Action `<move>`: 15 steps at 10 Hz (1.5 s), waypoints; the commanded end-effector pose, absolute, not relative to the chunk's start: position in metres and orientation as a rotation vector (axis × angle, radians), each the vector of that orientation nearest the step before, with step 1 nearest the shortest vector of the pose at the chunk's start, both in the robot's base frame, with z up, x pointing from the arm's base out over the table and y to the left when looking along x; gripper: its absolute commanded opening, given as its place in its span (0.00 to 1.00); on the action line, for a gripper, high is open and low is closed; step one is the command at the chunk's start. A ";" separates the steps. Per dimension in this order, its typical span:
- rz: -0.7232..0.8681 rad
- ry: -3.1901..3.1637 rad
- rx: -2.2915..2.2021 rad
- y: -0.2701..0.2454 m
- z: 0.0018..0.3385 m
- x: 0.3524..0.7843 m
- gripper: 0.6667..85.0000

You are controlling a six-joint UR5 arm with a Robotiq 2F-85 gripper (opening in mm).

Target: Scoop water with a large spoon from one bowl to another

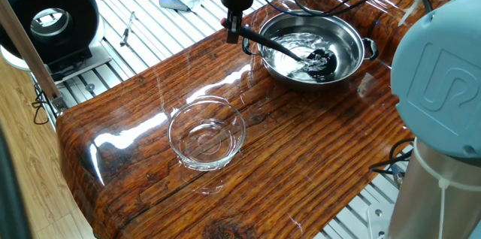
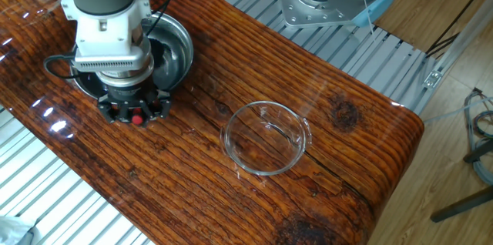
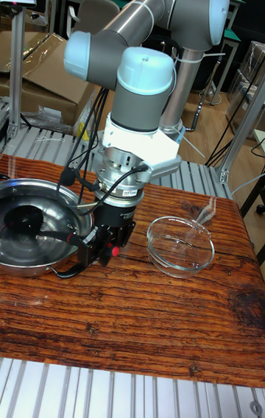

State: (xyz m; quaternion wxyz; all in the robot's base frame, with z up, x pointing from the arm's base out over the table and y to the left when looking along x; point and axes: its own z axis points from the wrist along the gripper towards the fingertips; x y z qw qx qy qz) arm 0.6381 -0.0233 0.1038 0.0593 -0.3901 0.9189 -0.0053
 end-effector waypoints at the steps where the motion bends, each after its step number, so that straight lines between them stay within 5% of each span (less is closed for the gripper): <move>1: 0.037 2.769 -1.167 -0.013 0.108 0.639 0.26; 3: 0.077 2.763 -1.167 -0.006 0.110 0.635 0.36; 7: 0.057 2.775 -1.167 -0.012 0.120 0.626 0.37; 10: 0.036 2.759 -1.227 -0.015 0.121 0.625 0.49; 15: 0.025 2.743 -1.247 -0.017 0.119 0.629 0.49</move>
